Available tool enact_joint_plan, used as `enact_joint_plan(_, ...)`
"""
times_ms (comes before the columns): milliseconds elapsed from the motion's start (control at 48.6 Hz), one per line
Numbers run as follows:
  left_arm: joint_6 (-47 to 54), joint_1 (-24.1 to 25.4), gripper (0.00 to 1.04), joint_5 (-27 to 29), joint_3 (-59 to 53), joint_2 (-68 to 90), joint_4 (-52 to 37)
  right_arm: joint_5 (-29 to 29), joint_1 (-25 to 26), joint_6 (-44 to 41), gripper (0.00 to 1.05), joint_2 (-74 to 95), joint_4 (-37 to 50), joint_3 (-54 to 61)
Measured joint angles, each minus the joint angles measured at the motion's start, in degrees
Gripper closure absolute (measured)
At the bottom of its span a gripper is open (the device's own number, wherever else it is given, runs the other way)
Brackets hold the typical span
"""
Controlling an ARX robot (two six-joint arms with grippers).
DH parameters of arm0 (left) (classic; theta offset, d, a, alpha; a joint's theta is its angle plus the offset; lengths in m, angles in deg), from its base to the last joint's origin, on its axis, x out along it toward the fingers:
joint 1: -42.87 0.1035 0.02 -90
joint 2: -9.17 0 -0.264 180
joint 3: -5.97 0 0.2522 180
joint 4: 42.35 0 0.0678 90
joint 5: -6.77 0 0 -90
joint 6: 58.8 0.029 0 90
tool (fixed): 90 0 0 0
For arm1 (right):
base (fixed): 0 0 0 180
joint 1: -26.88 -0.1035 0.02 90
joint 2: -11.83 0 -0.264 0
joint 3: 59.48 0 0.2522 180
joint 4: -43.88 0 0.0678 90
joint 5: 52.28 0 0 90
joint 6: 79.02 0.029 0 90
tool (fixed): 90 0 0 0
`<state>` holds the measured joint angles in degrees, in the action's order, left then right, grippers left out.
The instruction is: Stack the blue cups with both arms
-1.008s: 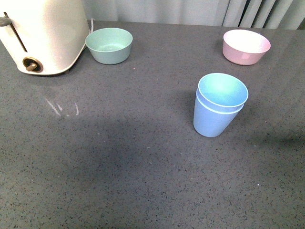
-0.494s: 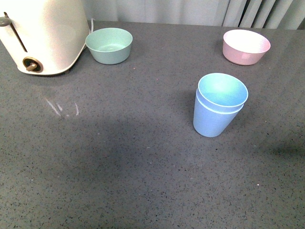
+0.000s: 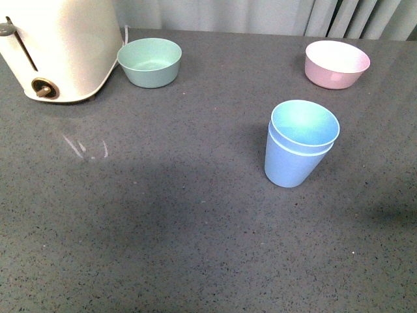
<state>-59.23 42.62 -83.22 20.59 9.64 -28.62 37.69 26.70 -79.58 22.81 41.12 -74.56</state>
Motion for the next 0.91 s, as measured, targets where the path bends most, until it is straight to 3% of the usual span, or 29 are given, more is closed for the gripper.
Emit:
enact_joint_plan(82, 0.0, 0.0, 0.09, 0.0, 0.0, 0.0, 0.0, 0.0, 0.0, 0.0, 1.03, -1.5, -1.5, 0.0)
enact_joint_plan(165, 0.0, 0.0, 0.09, 0.0, 0.0, 0.0, 0.0, 0.2, 0.0, 0.0, 1.03, -8.2, -10.0, 0.0)
enact_joint_plan(350, 0.0, 0.0, 0.09, 0.0, 0.0, 0.0, 0.0, 0.0, 0.0, 0.0, 1.01, -10.6, -10.9, 0.0)
enact_joint_plan(638, 0.0, 0.0, 0.09, 0.0, 0.0, 0.0, 0.0, 0.0, 0.0, 0.0, 0.52, -10.6, -10.9, 0.0)
enact_joint_plan(844, 0.0, 0.0, 0.09, 0.0, 0.0, 0.0, 0.0, 0.0, 0.0, 0.0, 0.09, -10.6, -10.9, 0.0)
enact_joint_plan(905, 0.0, 0.0, 0.09, 0.0, 0.0, 0.0, 0.0, 0.0, 0.0, 0.1, 0.08, -10.6, -10.9, 0.0)
